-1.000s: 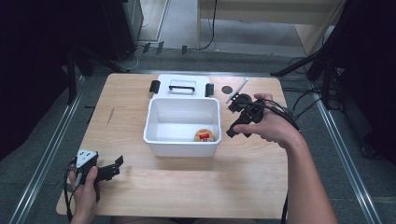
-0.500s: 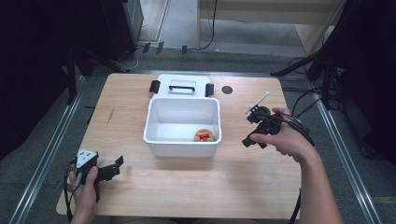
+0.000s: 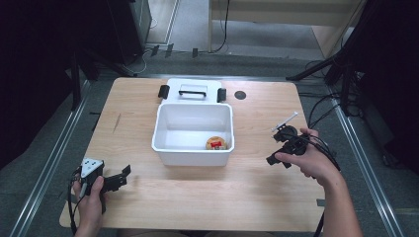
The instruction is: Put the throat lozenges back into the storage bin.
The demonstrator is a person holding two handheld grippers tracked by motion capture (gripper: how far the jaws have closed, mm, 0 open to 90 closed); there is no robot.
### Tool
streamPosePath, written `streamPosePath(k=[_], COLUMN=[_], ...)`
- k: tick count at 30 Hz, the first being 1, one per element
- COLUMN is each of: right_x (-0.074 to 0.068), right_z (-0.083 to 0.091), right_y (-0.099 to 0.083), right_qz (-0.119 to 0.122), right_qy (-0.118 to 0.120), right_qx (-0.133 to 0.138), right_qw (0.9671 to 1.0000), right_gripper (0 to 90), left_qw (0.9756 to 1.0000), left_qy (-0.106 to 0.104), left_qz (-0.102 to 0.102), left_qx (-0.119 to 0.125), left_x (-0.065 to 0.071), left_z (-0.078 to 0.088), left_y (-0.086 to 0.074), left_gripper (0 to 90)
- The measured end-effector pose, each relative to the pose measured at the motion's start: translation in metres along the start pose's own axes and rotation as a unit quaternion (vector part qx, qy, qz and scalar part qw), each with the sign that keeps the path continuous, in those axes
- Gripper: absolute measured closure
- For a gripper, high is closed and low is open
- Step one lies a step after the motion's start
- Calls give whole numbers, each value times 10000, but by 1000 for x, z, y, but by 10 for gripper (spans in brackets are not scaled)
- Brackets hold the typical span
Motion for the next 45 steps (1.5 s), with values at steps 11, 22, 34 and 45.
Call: streamPosePath(k=[11, 22, 34, 45], right_x=[18, 32, 40, 44], right_z=[-9, -21, -21, -20], right_y=[-25, -55, -80, -106], right_qz=[-575, -1117, -1491, -1800], right_qy=[-416, -758, -973, -1113], right_qx=[414, 981, 1772, 2417], right_qw=[9966, 9860, 9679, 9470], right_gripper=[0, 0, 0, 0], left_qw=[10000, 10000, 10000, 10000], left_qy=[3, 6, 12, 13], left_qz=[-7, -4, -6, -3], left_qx=[-3, -7, -12, -8], left_x=[0, 0, 0, 1], left_z=[0, 0, 0, 0], left_y=[0, 0, 0, 0], left_gripper=[0, 0, 0, 0])
Point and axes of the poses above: each handheld gripper's, and its own axes: z roughly backward along the jaws, y roughly out of its top, x roughly to its right, the point moved 10 cm from there along -z, roughly forward along the jaws, and after that the axes turned 14 degrees about x, right-handed, at the moved point
